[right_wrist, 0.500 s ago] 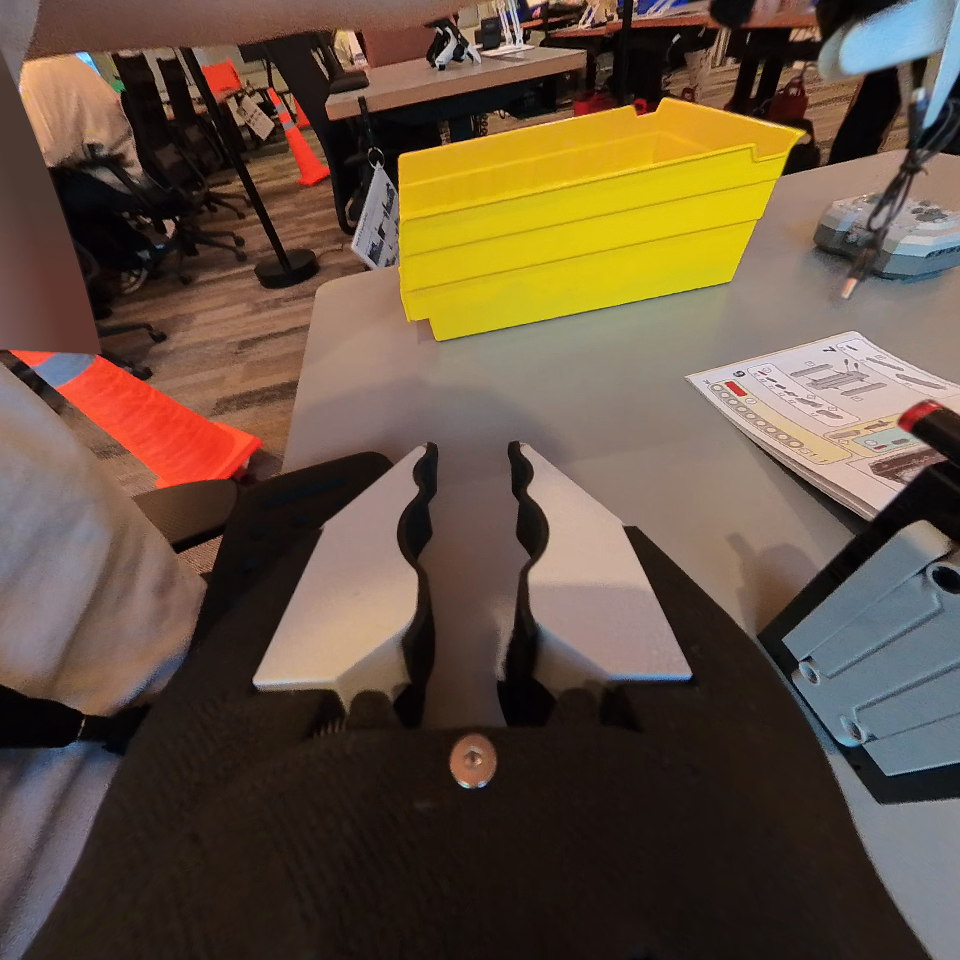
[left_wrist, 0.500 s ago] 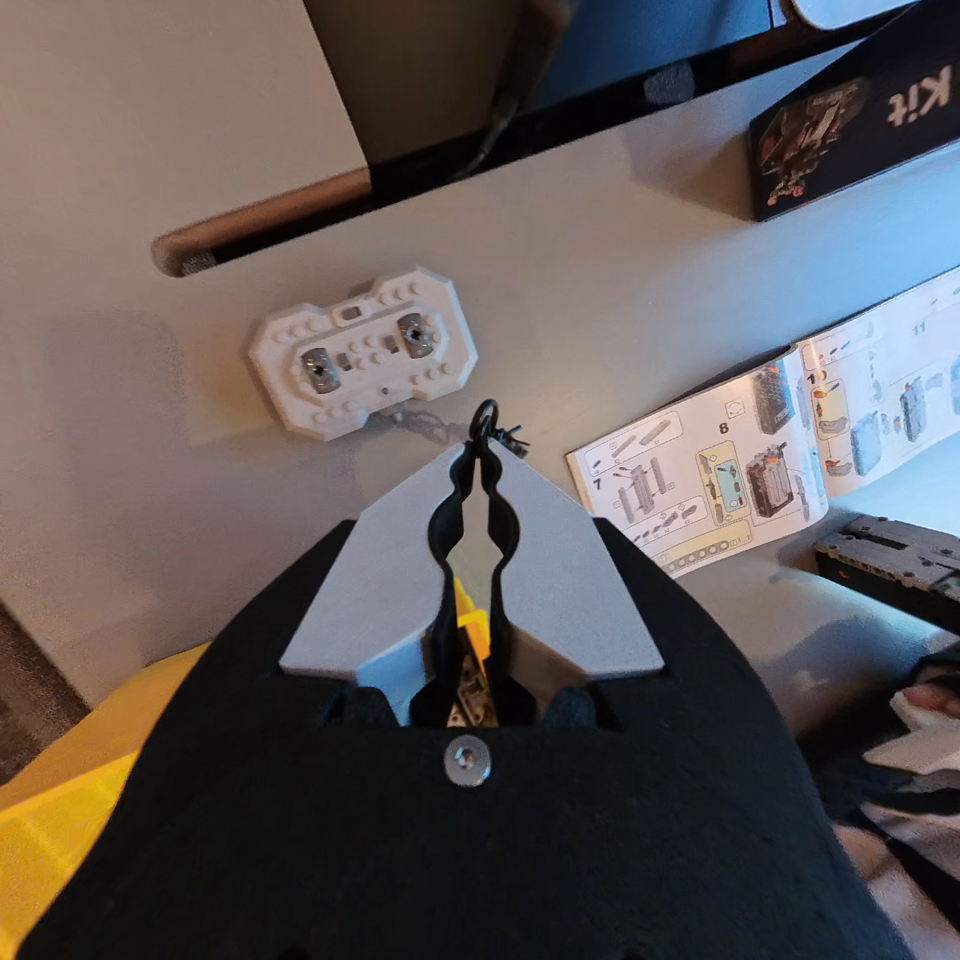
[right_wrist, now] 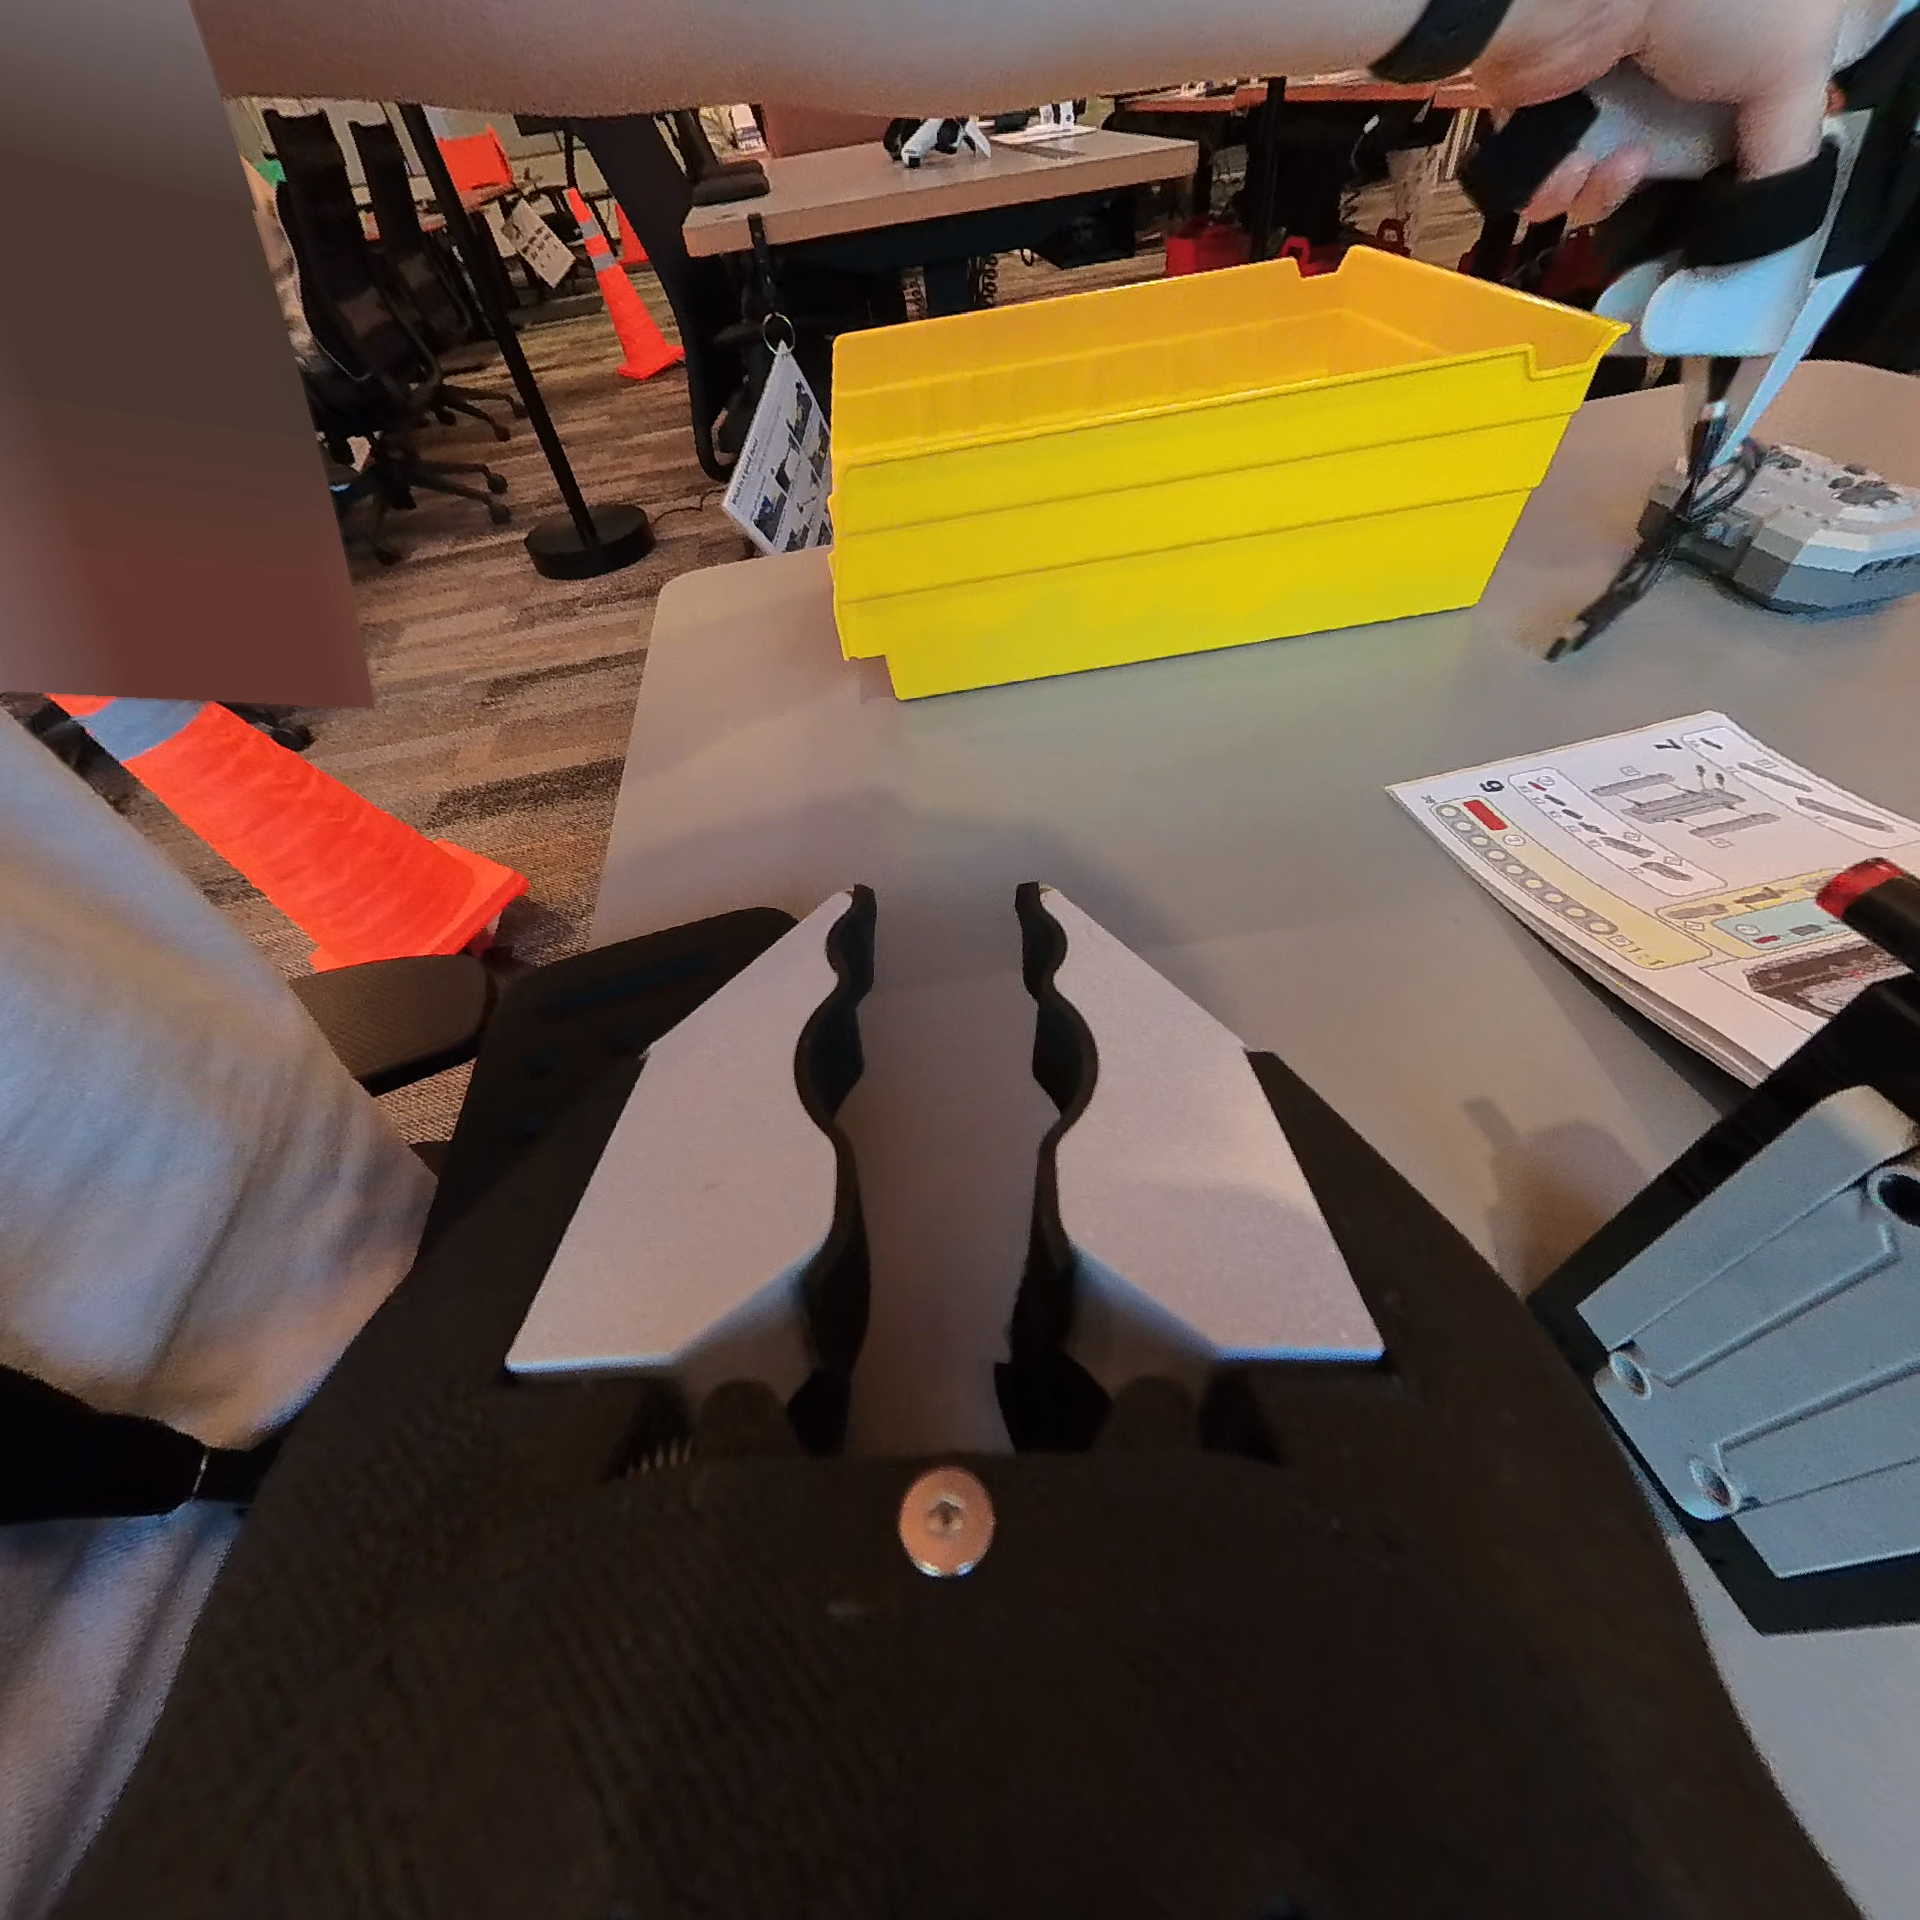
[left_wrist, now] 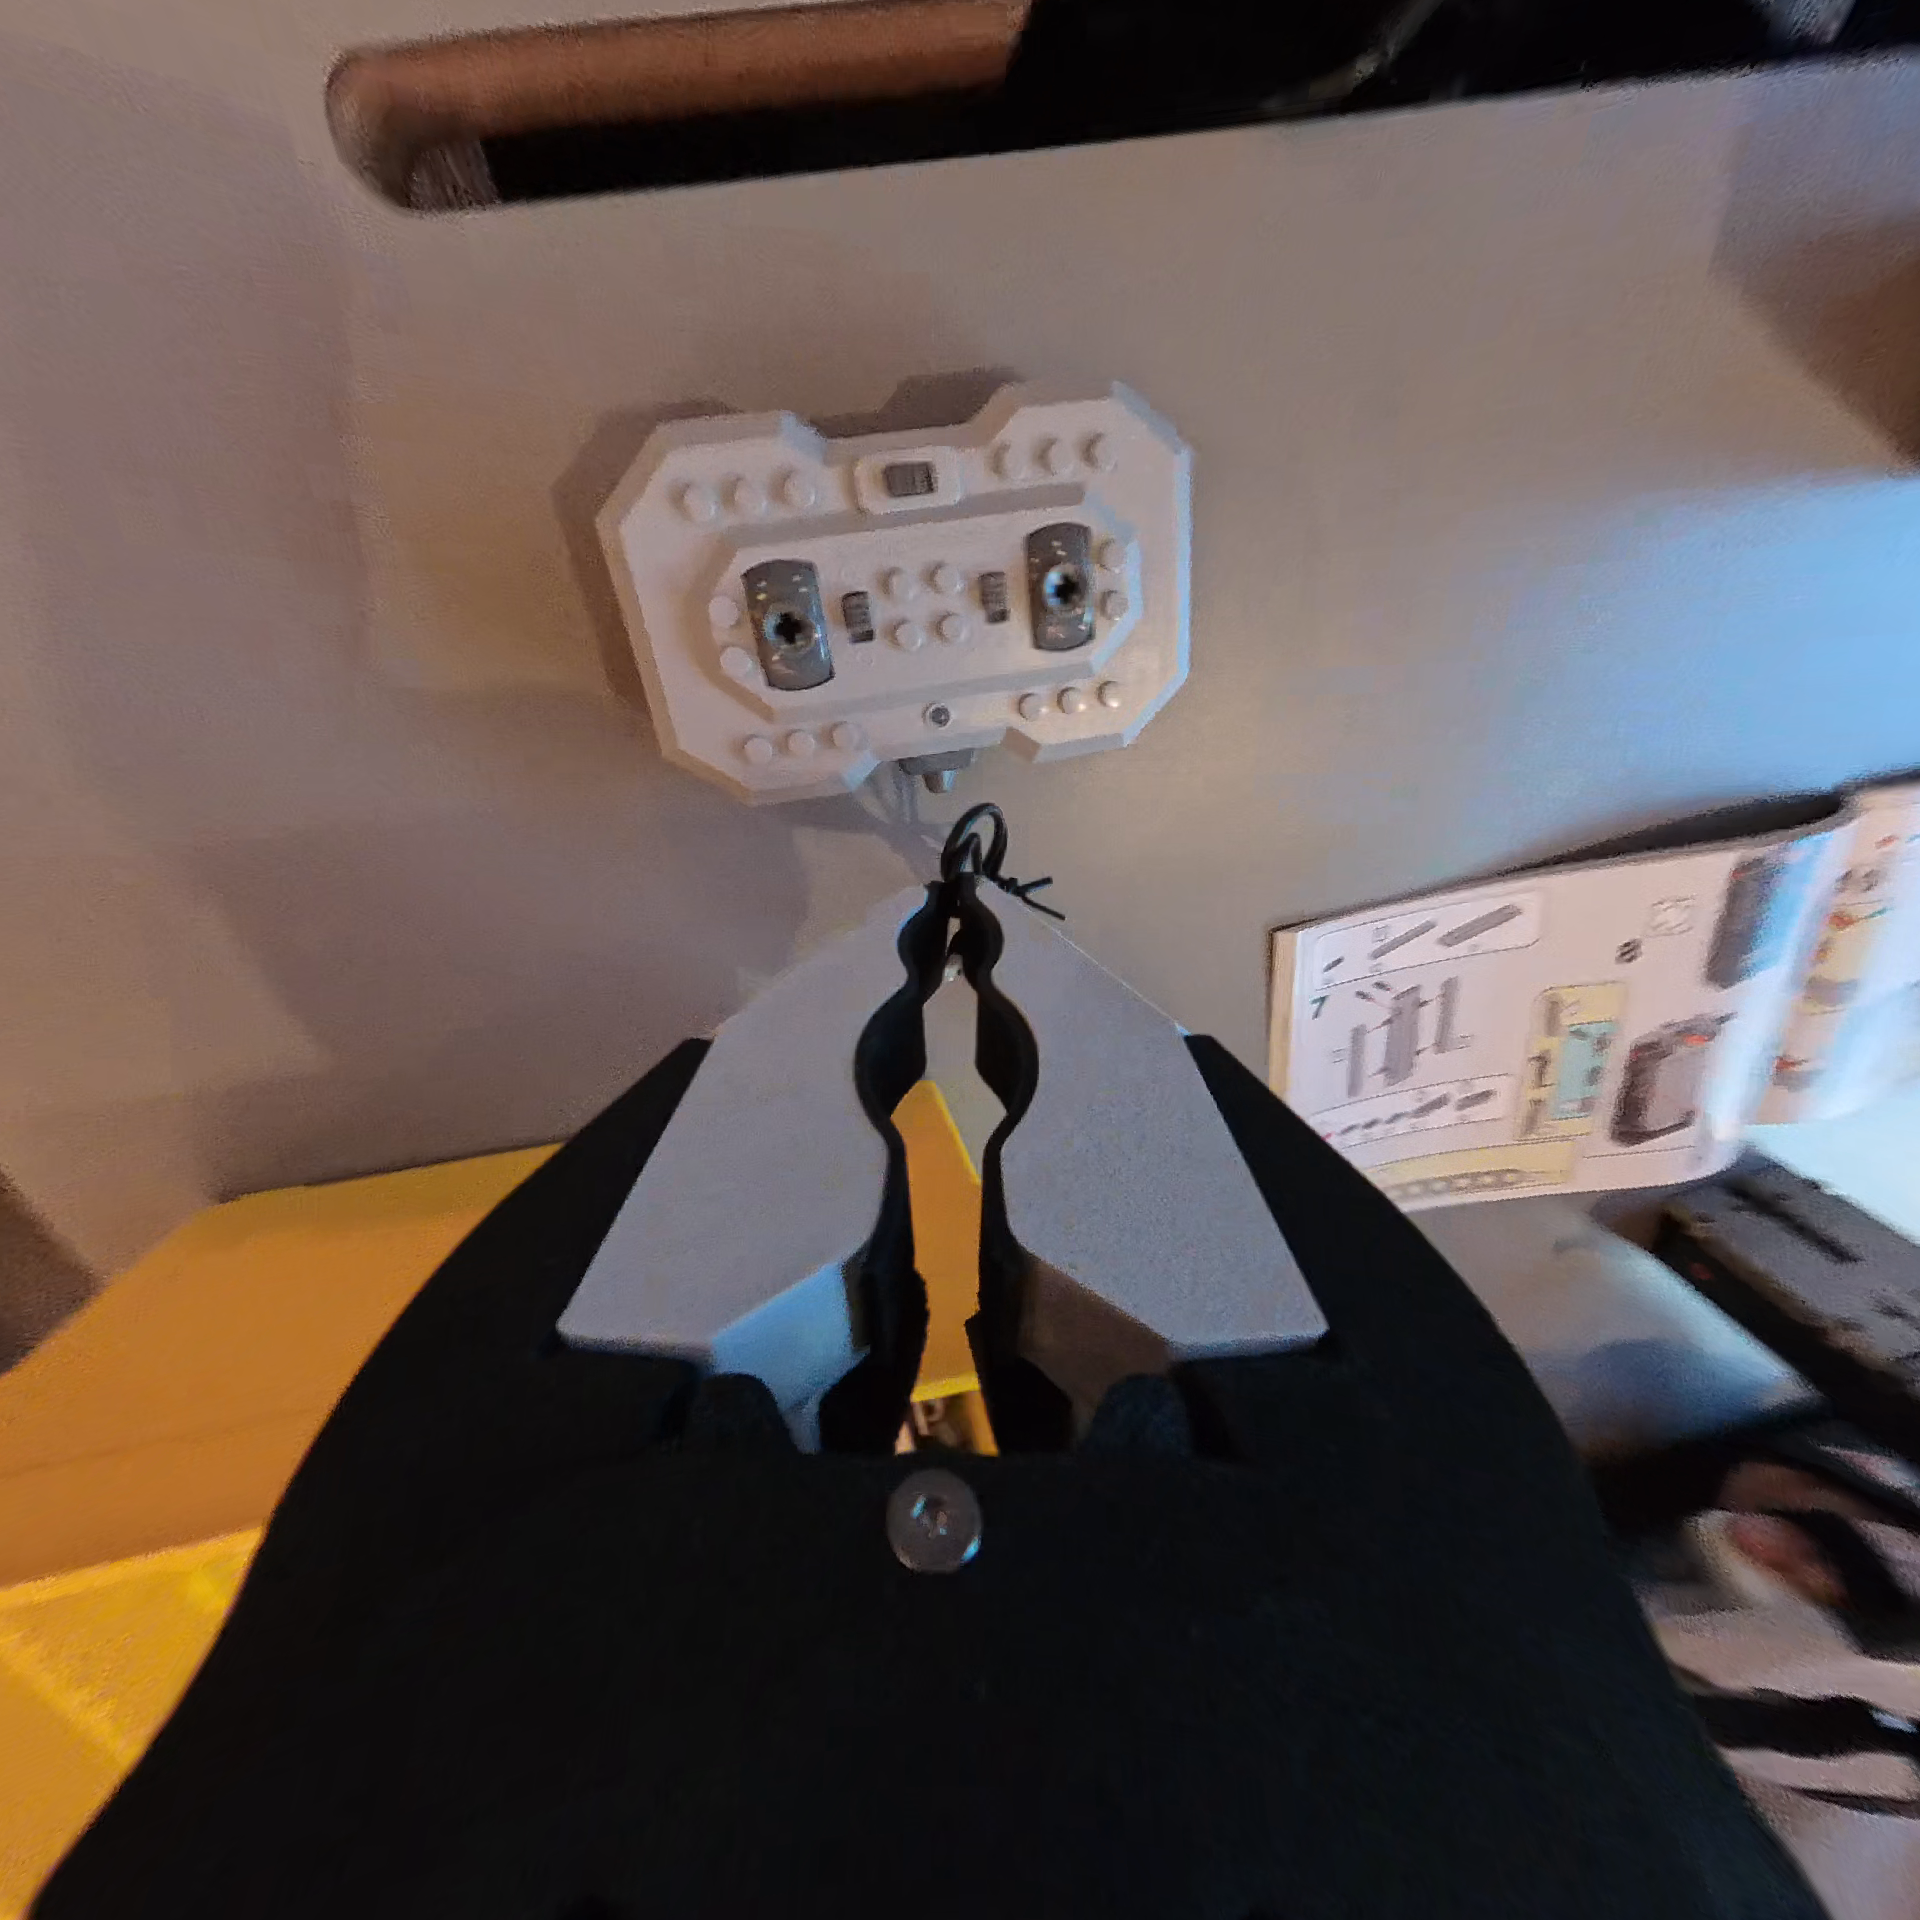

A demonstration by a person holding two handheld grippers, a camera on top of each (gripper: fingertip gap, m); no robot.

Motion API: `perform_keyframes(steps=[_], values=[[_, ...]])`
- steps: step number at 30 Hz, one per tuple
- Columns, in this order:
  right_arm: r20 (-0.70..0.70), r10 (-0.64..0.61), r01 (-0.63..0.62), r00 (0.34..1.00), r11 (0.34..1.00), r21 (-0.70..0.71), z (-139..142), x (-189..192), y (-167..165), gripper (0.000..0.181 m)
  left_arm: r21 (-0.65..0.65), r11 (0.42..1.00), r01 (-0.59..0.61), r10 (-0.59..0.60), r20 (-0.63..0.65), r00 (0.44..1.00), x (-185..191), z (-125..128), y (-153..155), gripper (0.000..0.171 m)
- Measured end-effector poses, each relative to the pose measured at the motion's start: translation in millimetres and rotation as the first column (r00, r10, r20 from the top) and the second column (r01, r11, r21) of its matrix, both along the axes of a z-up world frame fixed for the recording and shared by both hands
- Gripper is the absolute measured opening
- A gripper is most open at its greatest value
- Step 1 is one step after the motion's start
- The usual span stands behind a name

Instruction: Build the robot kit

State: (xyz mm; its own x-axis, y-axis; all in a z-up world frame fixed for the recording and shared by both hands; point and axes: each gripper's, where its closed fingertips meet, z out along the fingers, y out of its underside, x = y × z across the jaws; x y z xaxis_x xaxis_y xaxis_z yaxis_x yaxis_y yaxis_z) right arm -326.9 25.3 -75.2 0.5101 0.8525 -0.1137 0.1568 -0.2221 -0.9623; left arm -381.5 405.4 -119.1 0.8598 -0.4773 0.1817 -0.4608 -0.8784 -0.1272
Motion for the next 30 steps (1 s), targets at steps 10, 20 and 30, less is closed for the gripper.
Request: perform_keyframes(steps=[10, 20, 30], values=[[-0.001, 0.010, -0.010, 1.000, 1.000, 0.005, 0.9, -2.0, -2.6, 0.027, -0.167, 0.903, -0.396, 0.424, 0.192, 0.885, -31.4, 8.1, 18.3, 0.000], [-0.009, -0.001, 0.001, 1.000, 1.000, 0.019, 5.0, 0.3, -2.2, 0.027, -0.277, 0.799, -0.534, 0.600, 0.297, 0.743, -29.8, 10.7, 26.0, 0.018], [-0.009, 0.000, 0.001, 1.000, 1.000, 0.022, 5.0, 0.2, -2.6, 0.027, -0.147, 0.847, -0.511, 0.527, 0.109, 0.843, -46.0, 16.5, 23.5, 0.028]])
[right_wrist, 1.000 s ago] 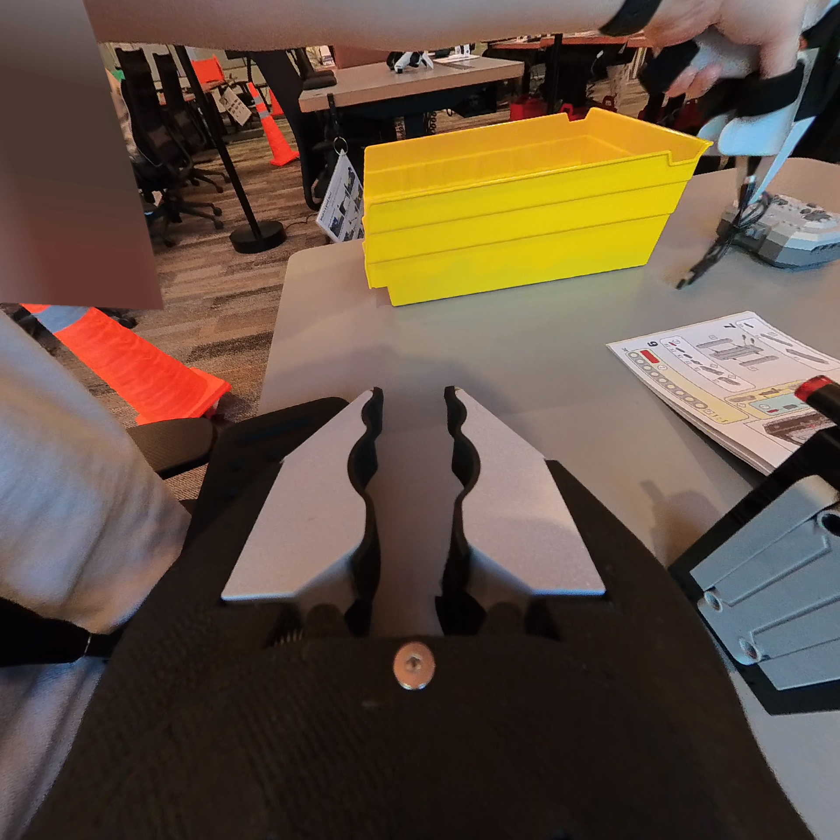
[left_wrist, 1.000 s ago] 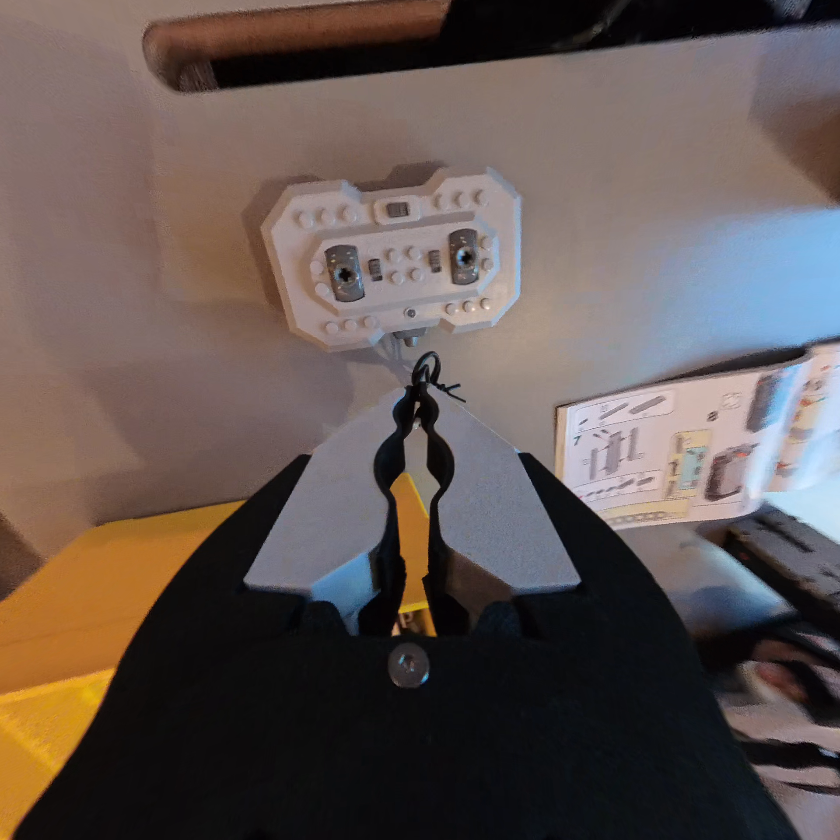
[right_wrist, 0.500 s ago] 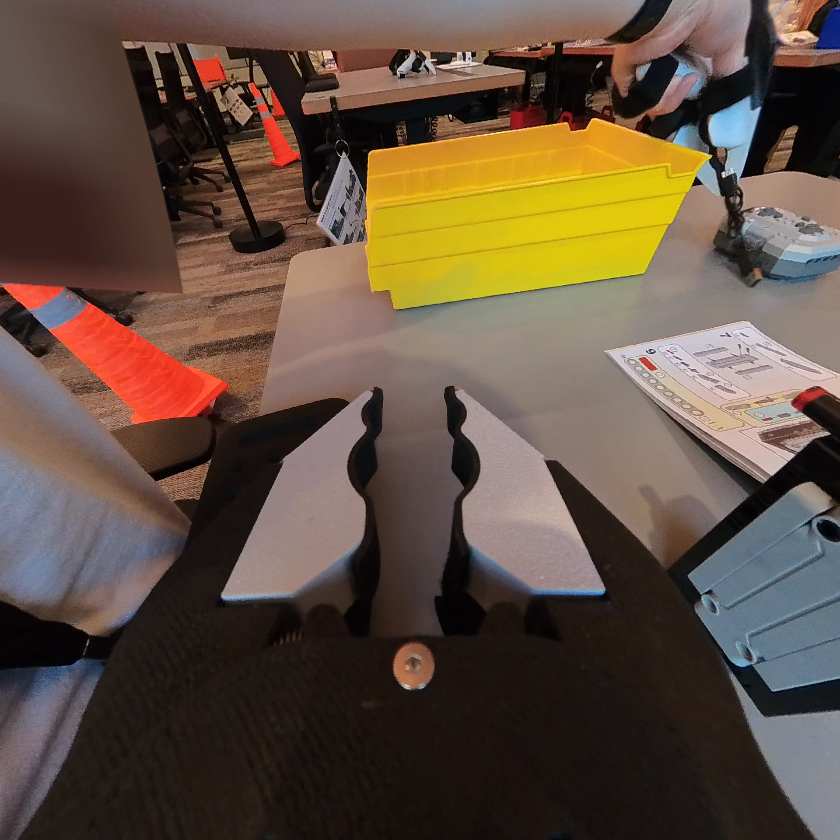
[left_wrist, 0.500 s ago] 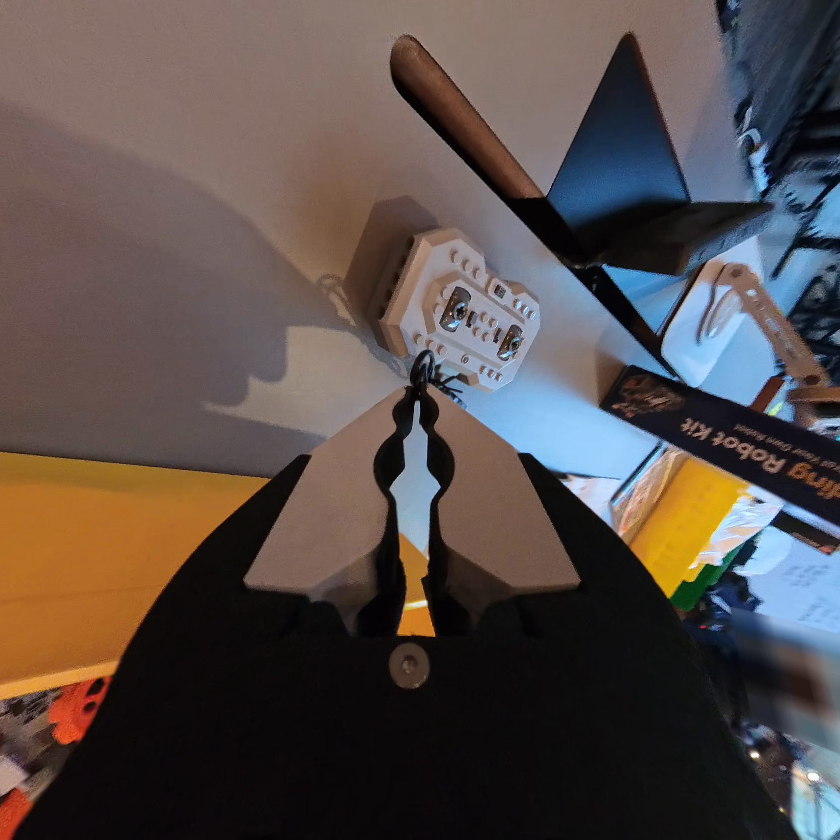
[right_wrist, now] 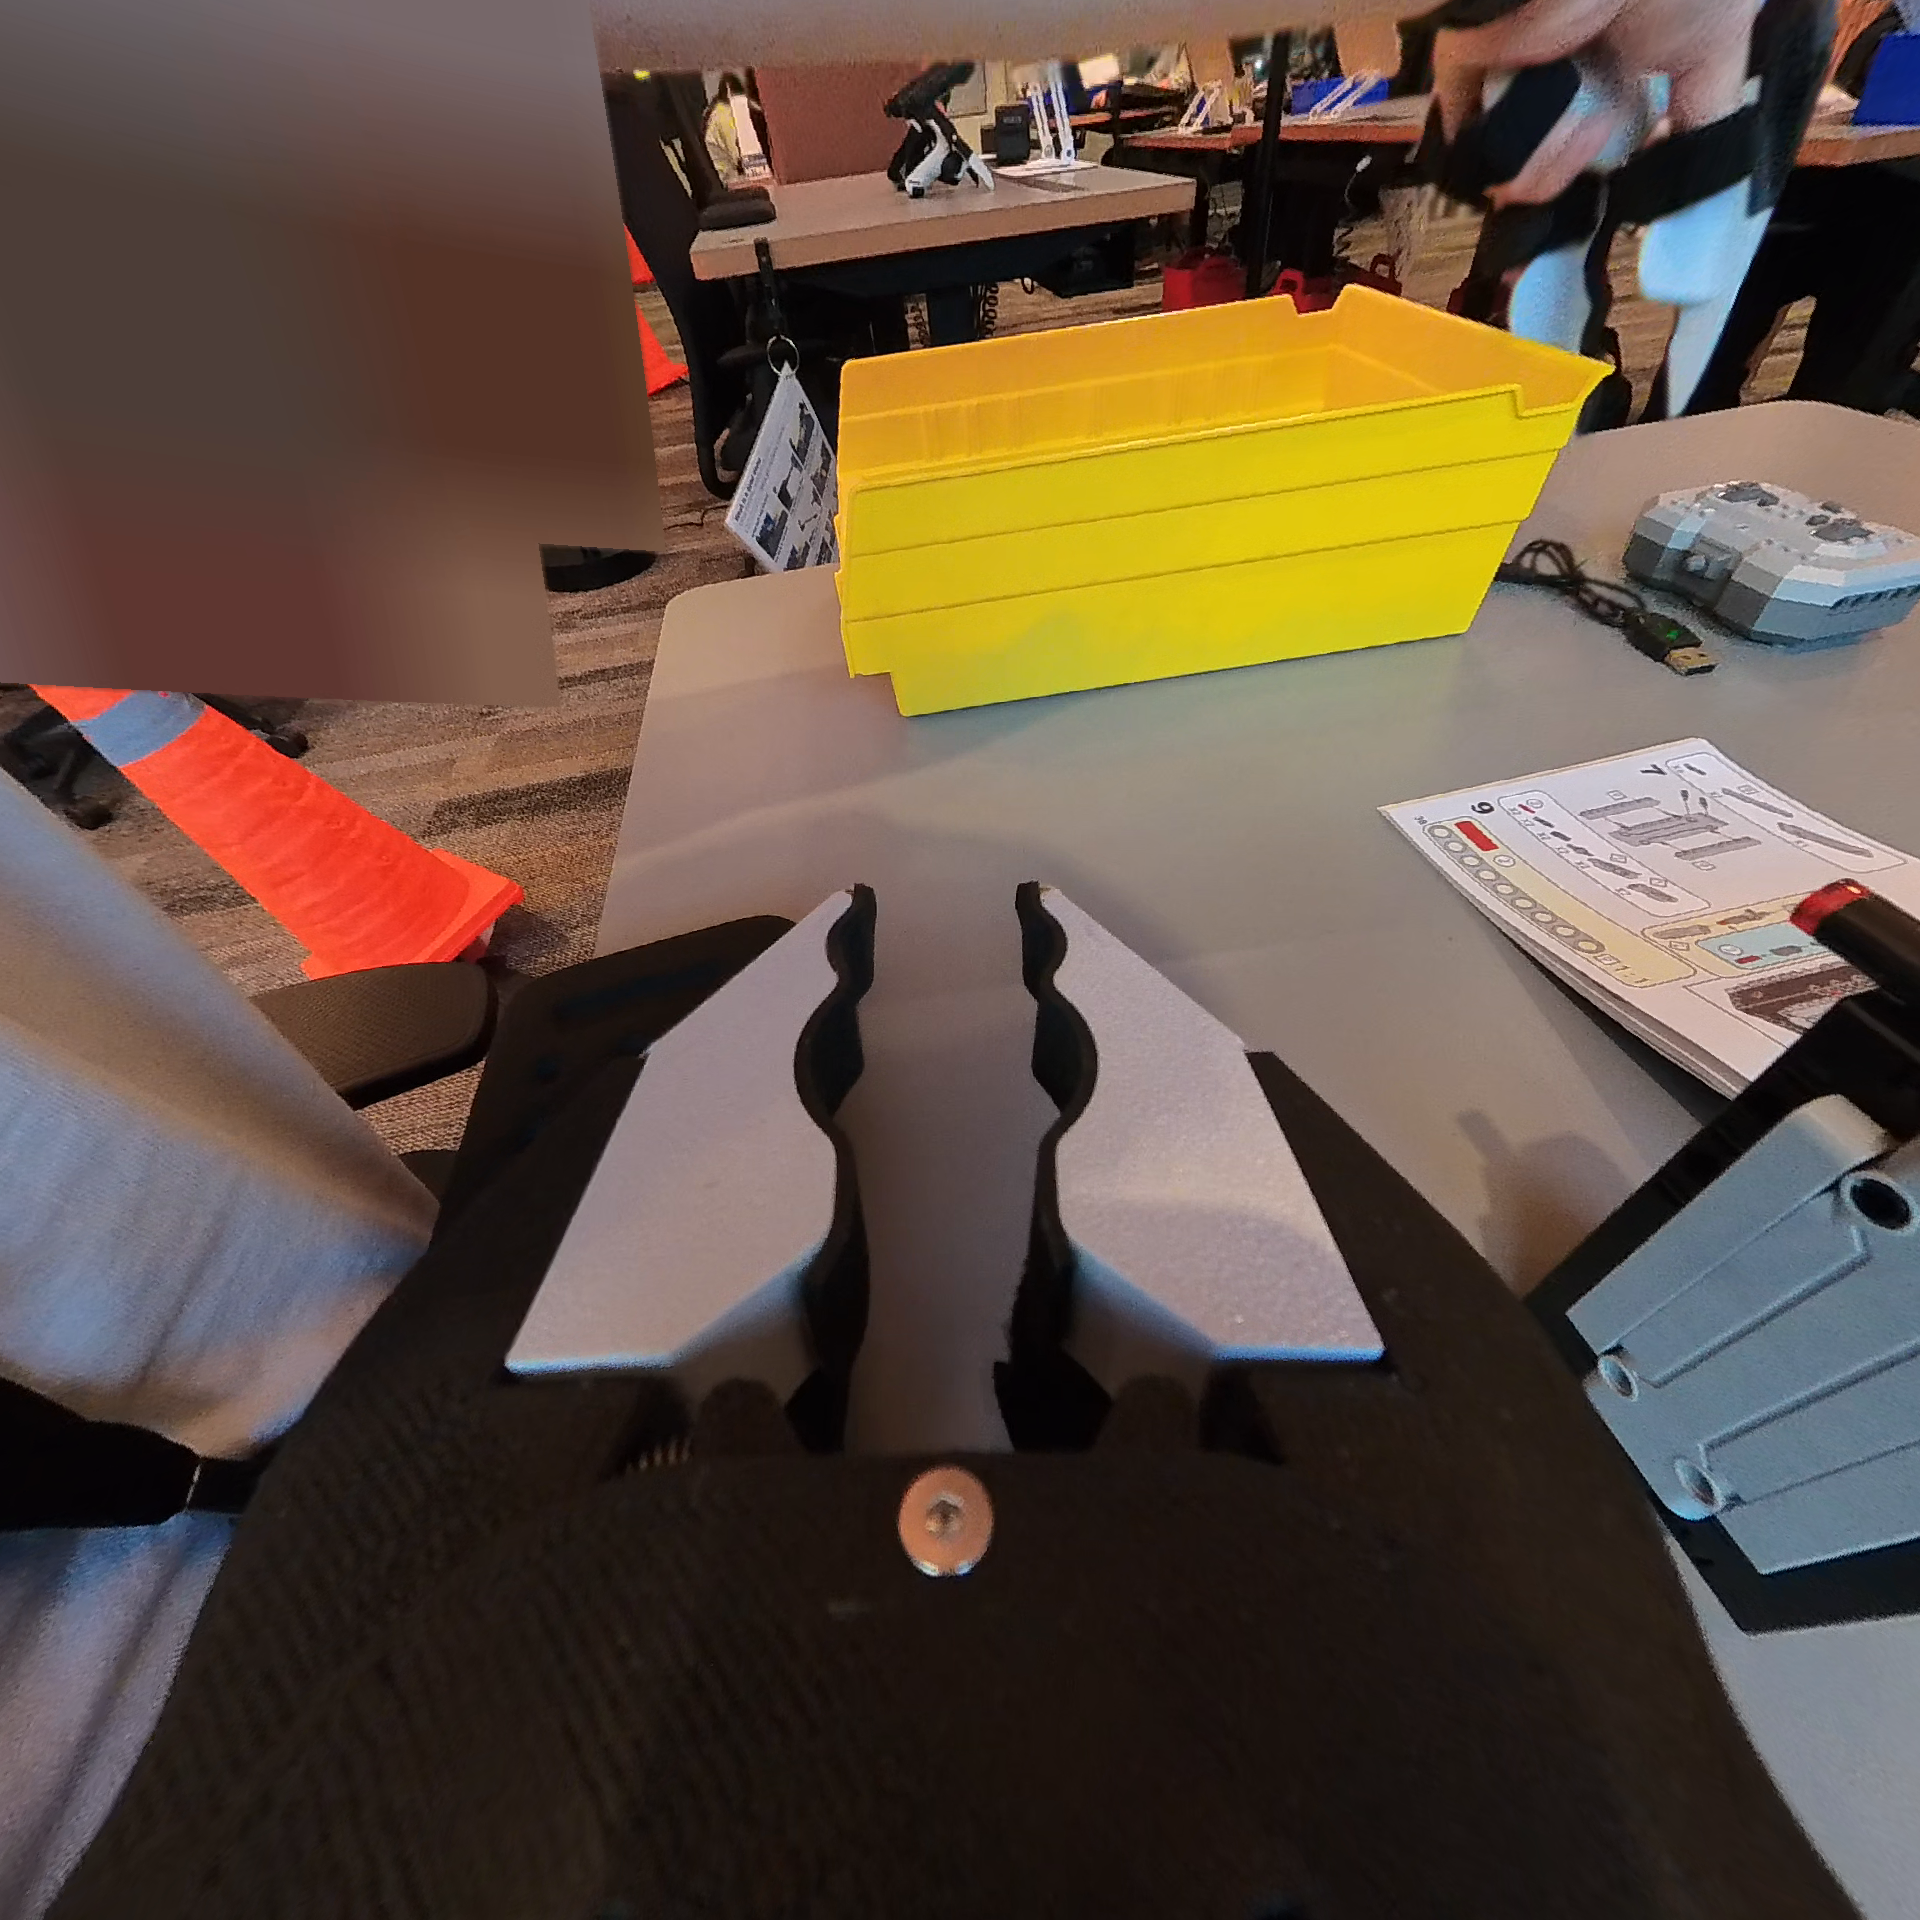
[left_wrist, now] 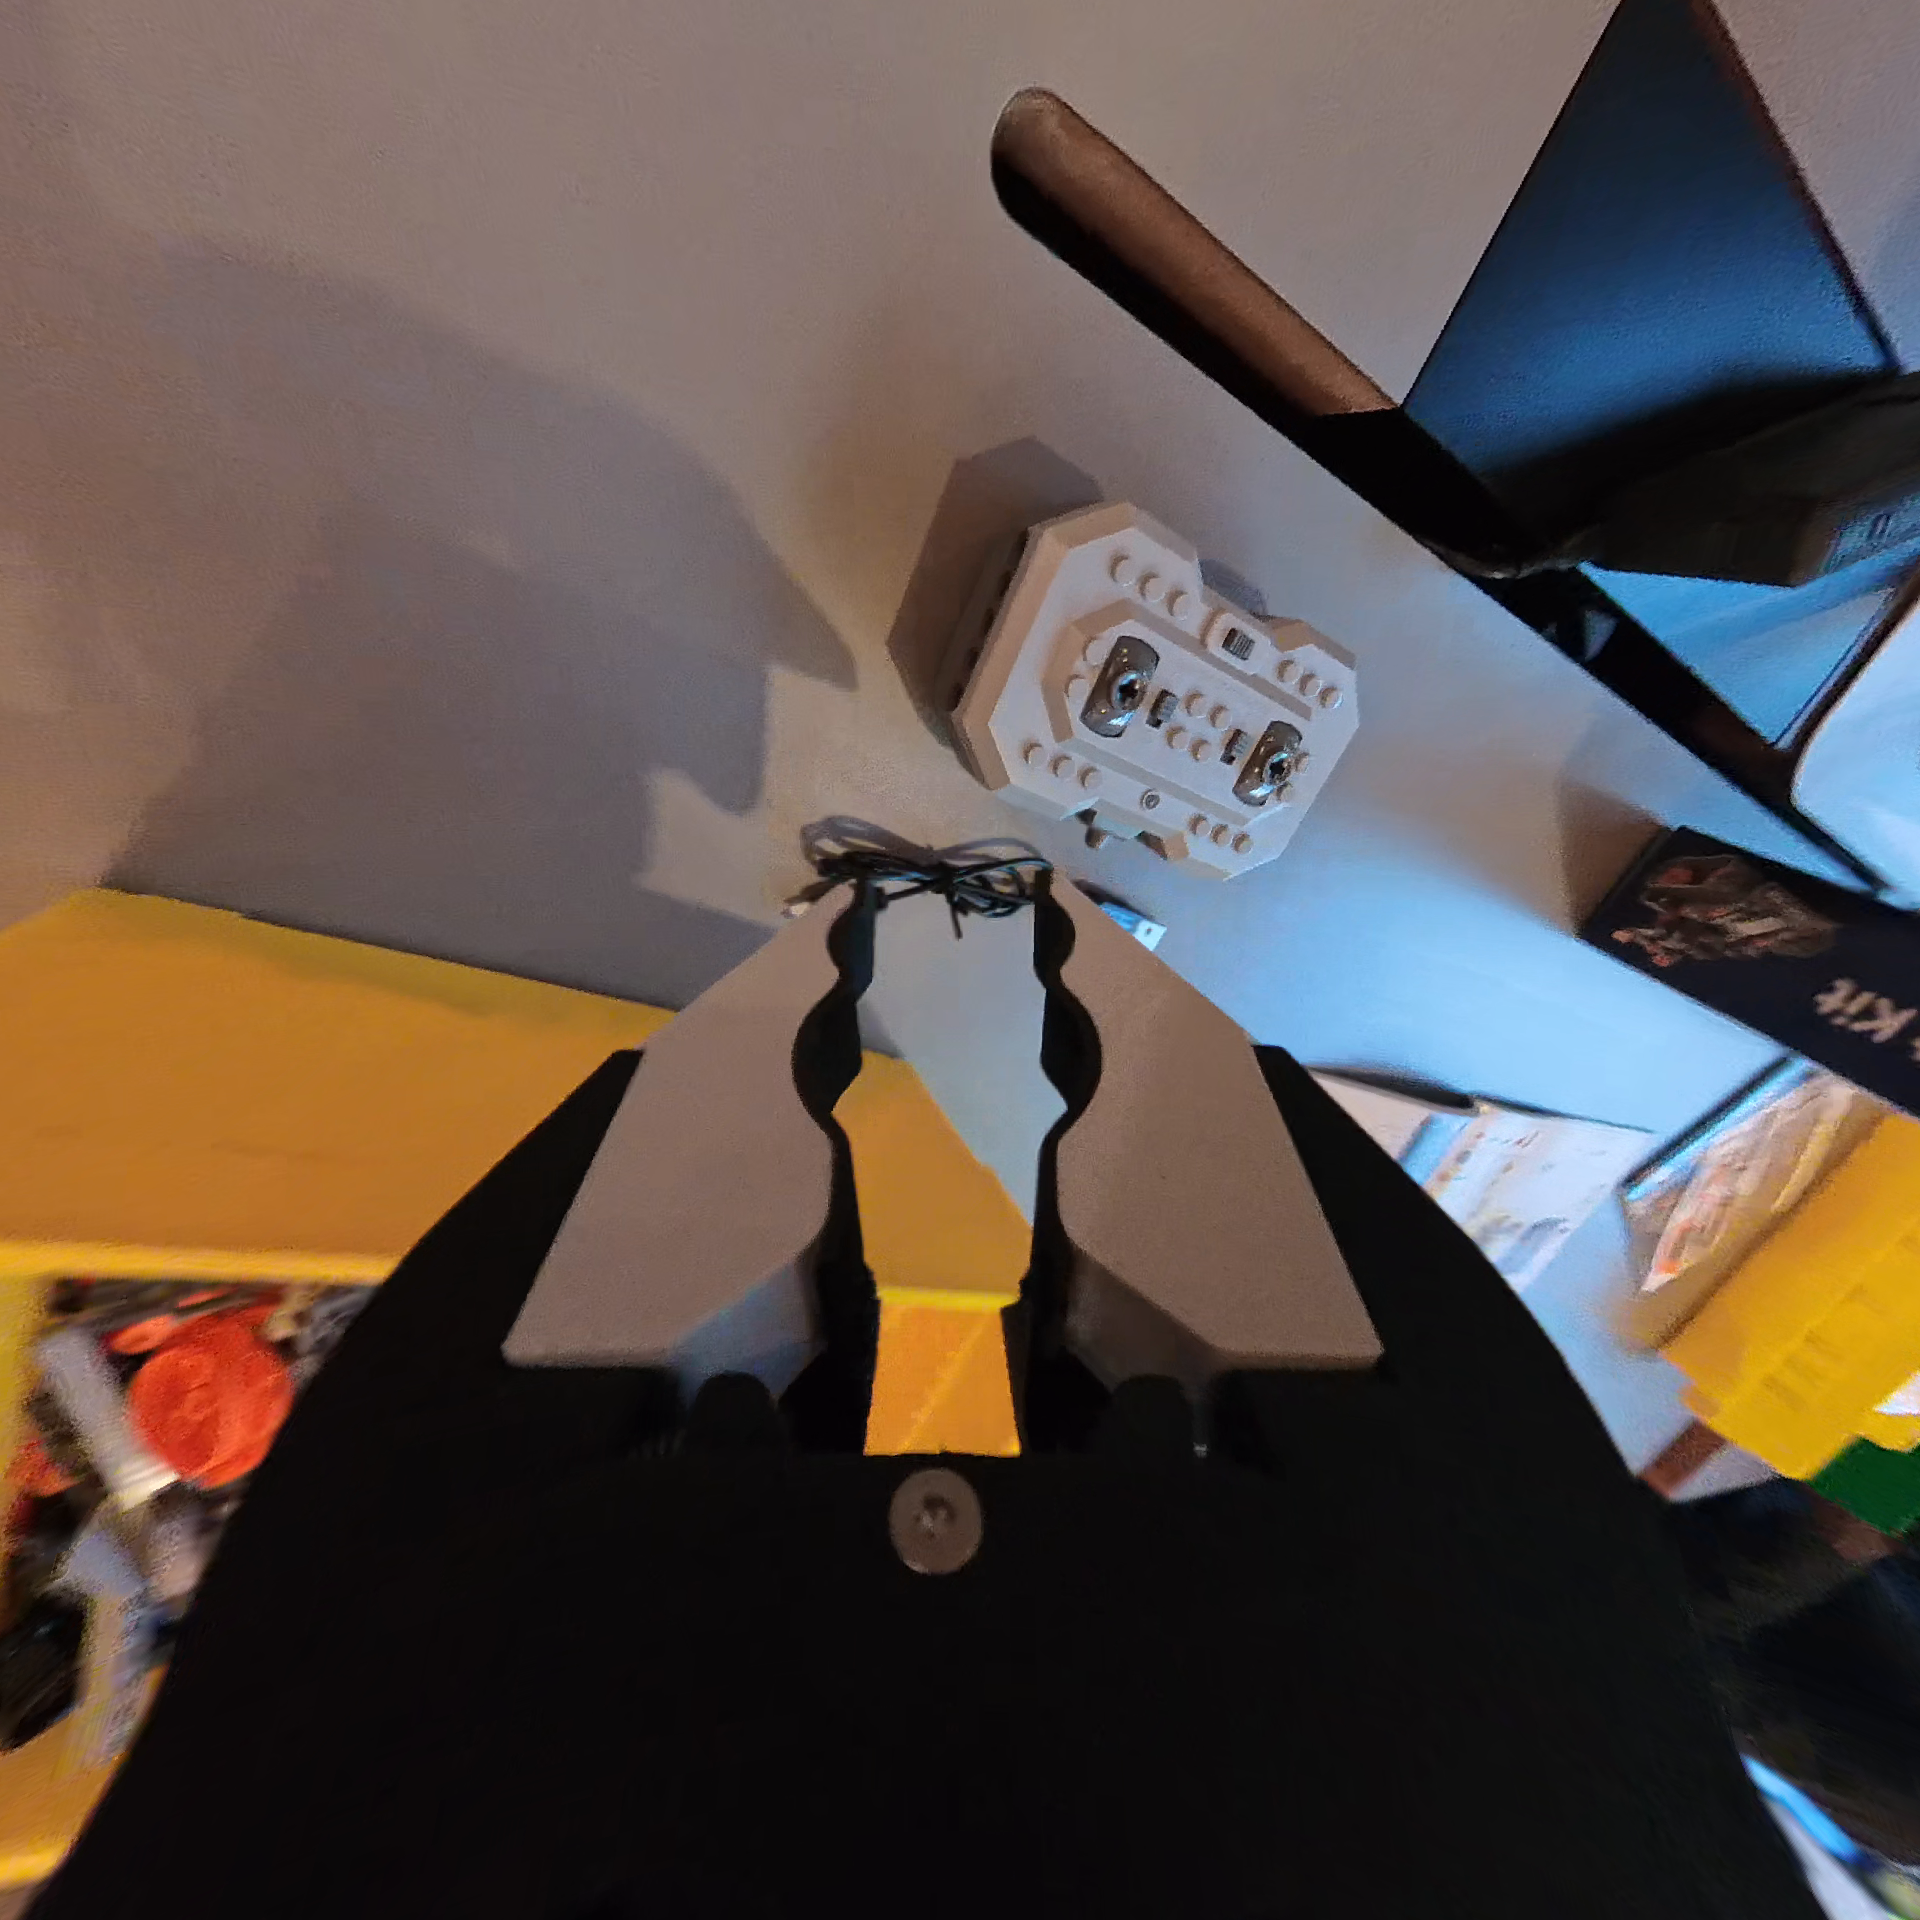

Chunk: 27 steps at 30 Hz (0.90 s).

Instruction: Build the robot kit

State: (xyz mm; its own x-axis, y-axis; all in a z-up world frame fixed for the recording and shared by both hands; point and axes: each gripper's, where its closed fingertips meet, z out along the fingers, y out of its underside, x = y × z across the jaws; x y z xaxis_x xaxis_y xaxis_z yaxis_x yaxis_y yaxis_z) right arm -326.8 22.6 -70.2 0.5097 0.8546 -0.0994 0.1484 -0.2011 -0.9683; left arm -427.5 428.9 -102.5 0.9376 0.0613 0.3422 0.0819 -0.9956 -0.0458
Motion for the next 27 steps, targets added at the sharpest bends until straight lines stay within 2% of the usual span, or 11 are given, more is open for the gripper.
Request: perform_keyframes(steps=[3, 5, 7, 9, 10, 12, 15, 17, 19, 22, 27], values=[[0.004, 0.002, -0.002, 1.000, 1.000, 0.005, 0.2, -0.5, -0.6, 0.027, 0.131, 0.983, 0.126, -0.120, -0.056, 0.991, 1.2, 35.7, 15.7, 0.026], [0.006, 0.000, 0.000, 1.000, 1.000, 0.014, 0.9, -0.1, -1.1, 0.027, 0.322, 0.920, 0.222, -0.221, -0.041, 0.975, 12.7, 77.1, 29.4, 0.027], [0.004, 0.002, -0.002, 1.000, 1.000, 0.017, 1.8, -0.3, -1.7, 0.027, 0.526, 0.793, 0.307, -0.340, -0.035, 0.940, 23.8, 123.2, 26.7, 0.028], [-0.004, 0.007, -0.007, 1.000, 1.000, 0.017, 3.3, -1.0, -2.8, 0.027, 0.721, 0.568, 0.397, -0.521, -0.059, 0.851, 39.4, 167.1, -3.5, 0.030], [-0.005, 0.008, -0.008, 1.000, 1.000, 0.019, 4.0, -1.3, -3.1, 0.027, 0.775, 0.456, 0.438, -0.592, -0.104, 0.799, 42.3, 178.9, -27.6, 0.032], [-0.003, 0.009, -0.009, 1.000, 1.000, 0.019, 3.8, -1.6, -3.1, 0.027, 0.807, 0.296, 0.511, -0.613, -0.249, 0.750, 29.5, 182.3, -67.1, 0.036], [-0.002, 0.013, -0.013, 1.000, 1.000, 0.009, 1.8, -2.6, -2.8, 0.027, 0.807, 0.171, 0.566, -0.506, -0.421, 0.753, -8.6, 173.3, -99.6, 0.037], [0.004, 0.016, -0.016, 1.000, 1.000, 0.004, -0.5, -3.8, -2.8, 0.027, 0.755, 0.197, 0.626, -0.470, -0.488, 0.736, -36.5, 152.5, -107.7, 0.040], [0.019, 0.019, -0.019, 1.000, 1.000, 0.004, -3.2, -5.2, -2.9, 0.027, 0.664, 0.301, 0.684, -0.474, -0.518, 0.712, -64.2, 117.5, -105.6, 0.052], [0.053, 0.018, -0.019, 0.998, 1.000, 0.021, -6.4, -6.5, -2.3, 0.027, 0.528, 0.459, 0.714, -0.525, -0.488, 0.698, -90.8, 60.8, -98.8, 0.058], [0.107, -0.006, -0.001, 0.994, 0.998, 0.062, -11.2, -3.0, 1.4, 0.027, 0.316, 0.571, 0.758, -0.589, -0.485, 0.646, -116.4, -13.2, -92.1, 0.060]])
